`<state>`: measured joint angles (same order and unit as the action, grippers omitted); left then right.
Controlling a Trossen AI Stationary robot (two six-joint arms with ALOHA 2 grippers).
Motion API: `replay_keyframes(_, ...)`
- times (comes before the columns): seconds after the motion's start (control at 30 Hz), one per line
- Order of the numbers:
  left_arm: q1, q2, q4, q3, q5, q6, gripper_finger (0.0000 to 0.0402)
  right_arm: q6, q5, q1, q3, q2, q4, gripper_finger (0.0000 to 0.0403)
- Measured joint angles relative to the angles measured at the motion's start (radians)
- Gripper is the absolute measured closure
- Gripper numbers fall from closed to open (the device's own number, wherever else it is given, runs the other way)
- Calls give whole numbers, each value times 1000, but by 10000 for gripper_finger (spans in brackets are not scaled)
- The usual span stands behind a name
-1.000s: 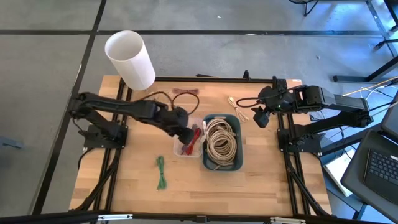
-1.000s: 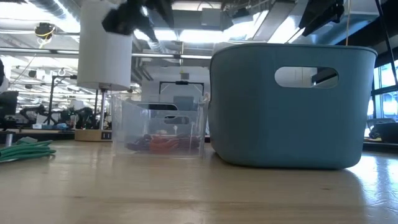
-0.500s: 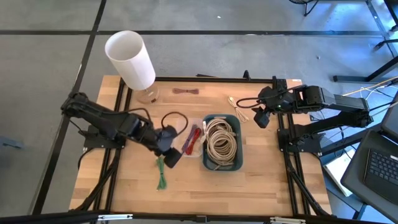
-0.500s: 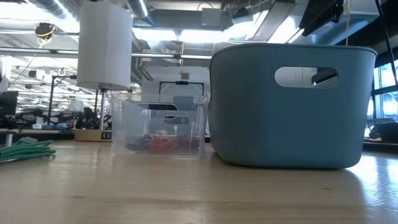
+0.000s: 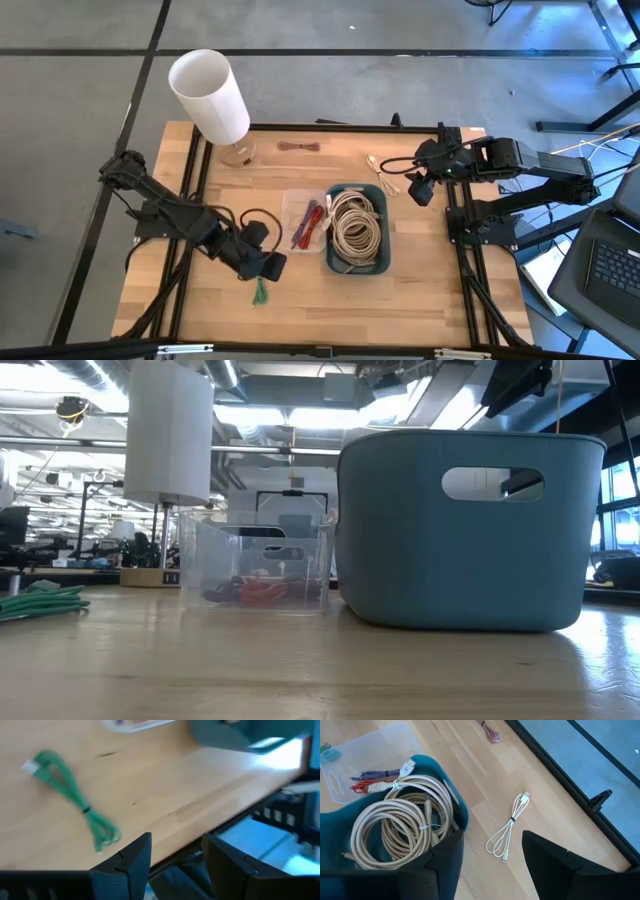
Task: Pick & Place USB Port
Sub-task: Put the green charger cable into the white transparent bin
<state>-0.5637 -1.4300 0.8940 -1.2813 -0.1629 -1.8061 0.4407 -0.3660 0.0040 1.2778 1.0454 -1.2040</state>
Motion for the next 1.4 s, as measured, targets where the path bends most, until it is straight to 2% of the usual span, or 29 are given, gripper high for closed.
replay_keyframes(0.17,-29,-50,2,51,12,-133,233,-3,0,0,0,0,7,197)
replay_keyframes(0.43,-38,-154,16,97,119,-233,229,-4,0,0,0,0,7,197)
replay_keyframes(0.6,-38,-236,39,97,131,-298,226,-4,0,0,0,0,7,197)
replay_keyframes(0.87,-32,-354,27,98,139,-310,232,-3,0,0,0,0,7,197)
replay_keyframes(1.23,-14,-437,-21,98,136,-280,246,1,3,0,0,0,7,197)
replay_keyframes(1.4,-14,-456,-42,98,135,-269,268,0,3,0,0,0,7,197)
